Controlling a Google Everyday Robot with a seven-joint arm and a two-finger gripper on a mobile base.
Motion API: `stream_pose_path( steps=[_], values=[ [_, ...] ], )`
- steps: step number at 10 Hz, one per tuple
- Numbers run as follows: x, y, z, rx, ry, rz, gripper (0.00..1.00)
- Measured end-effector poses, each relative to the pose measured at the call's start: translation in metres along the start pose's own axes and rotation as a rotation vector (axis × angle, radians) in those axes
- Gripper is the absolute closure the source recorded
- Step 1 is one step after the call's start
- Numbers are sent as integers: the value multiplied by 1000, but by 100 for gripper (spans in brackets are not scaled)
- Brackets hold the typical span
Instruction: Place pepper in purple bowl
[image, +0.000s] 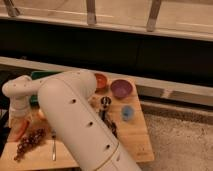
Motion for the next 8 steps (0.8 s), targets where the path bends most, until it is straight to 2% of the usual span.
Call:
stream_pose_path(
  steps=[4, 8],
  values=[
    [-1, -6, 13, -16, 24, 42, 37],
    [-2, -9, 12, -10, 26, 39, 78]
  ],
)
